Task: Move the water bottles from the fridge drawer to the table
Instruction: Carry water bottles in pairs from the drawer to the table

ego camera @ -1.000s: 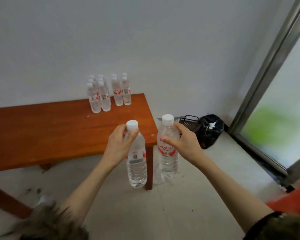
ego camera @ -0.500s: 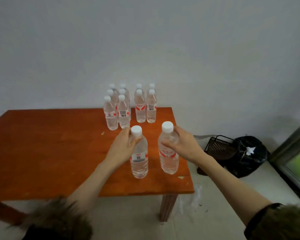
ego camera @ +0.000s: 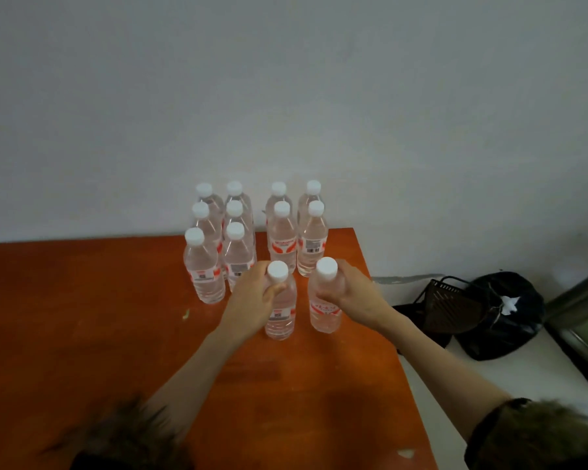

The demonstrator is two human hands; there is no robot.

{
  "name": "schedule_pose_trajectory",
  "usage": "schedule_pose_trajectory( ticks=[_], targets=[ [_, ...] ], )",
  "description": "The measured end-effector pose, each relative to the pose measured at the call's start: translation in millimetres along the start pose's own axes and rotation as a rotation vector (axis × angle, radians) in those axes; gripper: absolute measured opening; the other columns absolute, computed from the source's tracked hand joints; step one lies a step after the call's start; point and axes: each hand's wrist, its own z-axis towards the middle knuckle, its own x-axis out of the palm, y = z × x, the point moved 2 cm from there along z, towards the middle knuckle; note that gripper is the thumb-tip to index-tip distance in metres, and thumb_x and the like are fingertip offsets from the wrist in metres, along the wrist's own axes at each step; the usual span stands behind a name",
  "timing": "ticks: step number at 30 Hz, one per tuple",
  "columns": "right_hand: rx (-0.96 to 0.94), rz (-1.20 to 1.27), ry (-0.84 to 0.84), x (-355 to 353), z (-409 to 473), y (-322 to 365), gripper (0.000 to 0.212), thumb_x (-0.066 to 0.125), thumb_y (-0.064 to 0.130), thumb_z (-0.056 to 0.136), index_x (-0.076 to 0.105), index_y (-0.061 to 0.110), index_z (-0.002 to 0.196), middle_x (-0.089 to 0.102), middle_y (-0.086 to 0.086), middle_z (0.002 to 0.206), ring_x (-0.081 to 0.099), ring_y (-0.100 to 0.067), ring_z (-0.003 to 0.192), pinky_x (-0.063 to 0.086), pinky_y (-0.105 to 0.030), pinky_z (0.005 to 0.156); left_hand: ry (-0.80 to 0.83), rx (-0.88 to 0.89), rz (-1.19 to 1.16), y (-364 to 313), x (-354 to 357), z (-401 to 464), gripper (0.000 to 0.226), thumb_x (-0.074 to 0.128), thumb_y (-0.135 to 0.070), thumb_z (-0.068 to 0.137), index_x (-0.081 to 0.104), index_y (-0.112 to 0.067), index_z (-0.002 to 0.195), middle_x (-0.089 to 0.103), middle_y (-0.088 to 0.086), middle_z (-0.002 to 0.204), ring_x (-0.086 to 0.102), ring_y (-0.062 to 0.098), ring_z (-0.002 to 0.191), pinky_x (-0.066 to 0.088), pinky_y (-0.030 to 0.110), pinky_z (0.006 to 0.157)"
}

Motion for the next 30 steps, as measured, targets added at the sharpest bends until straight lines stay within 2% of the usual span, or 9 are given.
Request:
schedule_pose_trajectory(
  ticks=[4,7,10,13,15,19,24,28,30],
  targets=[
    [0.052,0.051,0.013,8.1,41.9,-11.2,0.045,0.063,0.019,0.086,0.043,0.019,0.126,0.052,0.008,0.115,0.048,-0.004,0.103,0.039,-0.016,0.084,0.010,-0.022,-0.026,7.3,3.8,37.8,0.040,0.055,-0.028,0.089,0.046,-0.013,0.124,0.052,0.003,0.126,0.047,0.016,0.120,0.038,0.035,0.103],
    [0.066,0.062,0.022,11.9,64.9,-15.8,0.040,0.062,0.019,0.087,0.044,0.022,0.123,0.051,0.010,0.111,0.049,-0.003,0.101,0.036,-0.008,0.075,0.012,-0.005,-0.033,14.6,7.3,60.9,0.037,0.058,-0.024,0.088,0.047,-0.011,0.121,0.050,0.003,0.120,0.046,0.015,0.116,0.037,0.032,0.102],
    [0.086,0.078,0.025,13.8,82.3,-21.8,0.044,0.063,0.019,0.087,0.043,0.023,0.126,0.052,0.011,0.114,0.047,-0.001,0.103,0.035,-0.010,0.079,0.006,-0.008,-0.042,19.3,10.0,78.6,0.036,0.058,-0.023,0.088,0.048,-0.010,0.119,0.047,0.000,0.115,0.044,0.011,0.111,0.036,0.029,0.102],
    [0.097,0.078,0.028,12.7,95.3,-26.2,0.041,0.063,0.018,0.086,0.044,0.025,0.122,0.056,0.008,0.117,0.048,0.005,0.096,0.039,-0.006,0.073,-0.002,0.002,-0.048,20.2,13.0,90.6,0.037,0.059,-0.022,0.087,0.048,-0.009,0.120,0.045,-0.001,0.114,0.041,0.006,0.107,0.034,0.025,0.101],
    [0.085,0.067,0.031,10.3,101.6,-26.7,0.039,0.064,0.017,0.086,0.047,0.022,0.120,0.054,0.012,0.110,0.047,0.009,0.090,0.043,-0.008,0.081,-0.012,0.014,-0.051,21.7,15.7,96.8,0.038,0.060,-0.021,0.087,0.048,-0.009,0.121,0.046,0.001,0.116,0.042,0.007,0.106,0.033,0.022,0.098],
    [0.094,-0.003,0.075,9.1,108.8,-32.6,0.054,0.066,0.023,0.084,0.041,0.021,0.132,0.036,-0.001,0.130,0.031,-0.006,0.111,0.027,-0.021,0.097,-0.040,-0.002,-0.048,24.3,20.7,104.7,0.040,0.058,-0.024,0.088,0.046,-0.010,0.124,0.044,0.003,0.122,0.041,0.007,0.110,0.030,0.019,0.098],
    [0.132,0.011,0.076,7.2,111.8,-34.1,0.056,0.065,0.021,0.085,0.039,0.023,0.134,0.034,-0.004,0.134,0.035,-0.015,0.121,0.028,-0.030,0.104,-0.066,0.012,-0.020,24.3,23.2,106.6,0.040,0.055,-0.025,0.090,0.044,-0.011,0.126,0.043,0.004,0.125,0.043,0.012,0.116,0.029,0.019,0.097],
    [0.126,0.010,0.005,9.3,109.1,-33.2,0.052,0.064,0.018,0.085,0.043,0.019,0.132,0.042,-0.004,0.131,0.041,-0.012,0.113,0.029,-0.021,0.093,-0.140,0.031,0.009,22.3,25.4,98.6,0.039,0.053,-0.026,0.091,0.045,-0.011,0.126,0.046,0.005,0.123,0.045,0.014,0.115,0.031,0.020,0.091],
    [0.125,0.044,-0.043,11.4,105.6,-33.5,0.053,0.065,0.017,0.085,0.043,0.019,0.133,0.044,-0.004,0.134,0.043,-0.011,0.116,0.030,-0.020,0.092,-0.156,0.017,0.011,21.0,26.9,95.7,0.041,0.052,-0.027,0.092,0.044,-0.011,0.128,0.046,0.005,0.126,0.045,0.015,0.117,0.031,0.019,0.091]
  ],
)
